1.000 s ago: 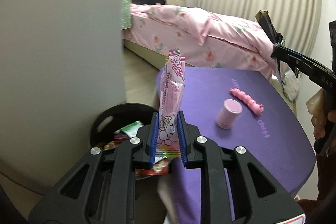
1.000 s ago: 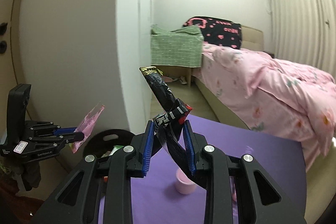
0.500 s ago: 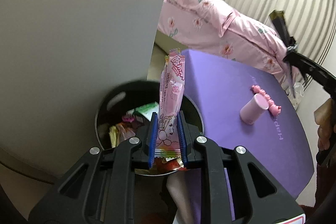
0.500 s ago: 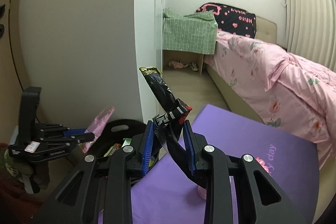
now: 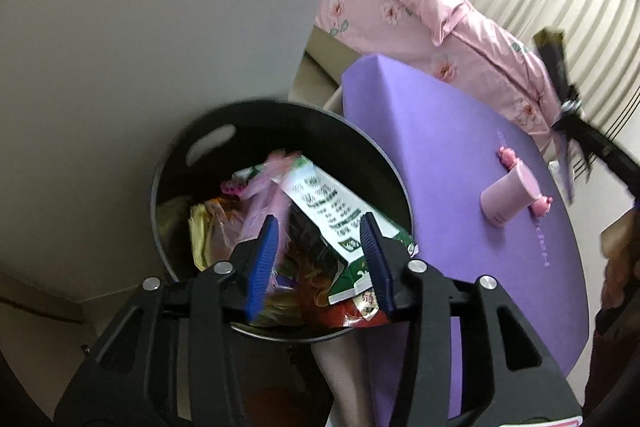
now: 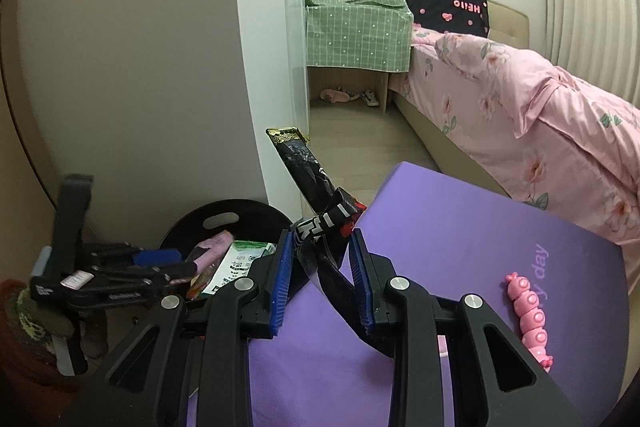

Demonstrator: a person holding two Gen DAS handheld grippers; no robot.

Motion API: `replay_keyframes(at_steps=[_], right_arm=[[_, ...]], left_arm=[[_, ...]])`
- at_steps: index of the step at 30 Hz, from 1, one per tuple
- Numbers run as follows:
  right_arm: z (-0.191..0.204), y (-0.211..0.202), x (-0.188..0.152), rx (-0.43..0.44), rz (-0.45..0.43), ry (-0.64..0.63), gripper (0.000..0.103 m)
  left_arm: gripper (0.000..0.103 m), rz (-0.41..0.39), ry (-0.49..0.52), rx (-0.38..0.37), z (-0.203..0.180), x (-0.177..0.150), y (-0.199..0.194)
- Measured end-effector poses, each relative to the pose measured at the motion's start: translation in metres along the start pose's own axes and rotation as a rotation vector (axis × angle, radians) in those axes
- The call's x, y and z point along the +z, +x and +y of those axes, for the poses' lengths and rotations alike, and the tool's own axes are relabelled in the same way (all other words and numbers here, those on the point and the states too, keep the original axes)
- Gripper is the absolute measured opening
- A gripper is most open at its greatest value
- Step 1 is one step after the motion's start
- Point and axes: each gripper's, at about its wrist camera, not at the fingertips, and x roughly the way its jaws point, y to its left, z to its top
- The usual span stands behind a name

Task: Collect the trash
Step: 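Lower the black wrapper into the bin and open the right gripper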

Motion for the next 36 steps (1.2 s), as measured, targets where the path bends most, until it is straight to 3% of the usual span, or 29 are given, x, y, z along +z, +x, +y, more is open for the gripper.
replay_keyframes(at_steps=[4, 12, 18, 24, 27, 29, 36], right_arm=[[0.007, 0.010, -0.001, 0.032, 0.016, 0.003, 0.028], [0.055, 0.054, 0.001, 0.127, 0.071, -0.033, 0.028], [0.088, 0.106, -0.003, 0.153, 0.157, -0.086, 0.028], [0.093, 0.152, -0.019, 0.152, 0.264, -0.065, 0.028], [0.094, 0.165, -0.029, 0.171, 0.317, -0.053, 0.034], [0.092, 0.165, -0.032, 0.177, 0.328, -0.041, 0.045], [0.088, 0.135, -0.027, 0.168, 0.255, -0.025, 0.053]], left_arm=[[0.042, -0.053, -0.034, 0.021, 0.009, 0.002, -0.027], [0.043, -0.168, -0.101, 0.135, 0.036, -0.016, -0.088], [0.044, -0.214, -0.136, 0.163, 0.054, -0.030, -0.106], [0.044, -0.212, -0.162, 0.162, 0.065, -0.042, -0.105], [0.044, -0.199, -0.177, 0.156, 0.066, -0.045, -0.100], [0.044, -0.192, -0.178, 0.152, 0.066, -0.046, -0.098], [0.044, -0.212, -0.159, 0.158, 0.051, -0.046, -0.106]])
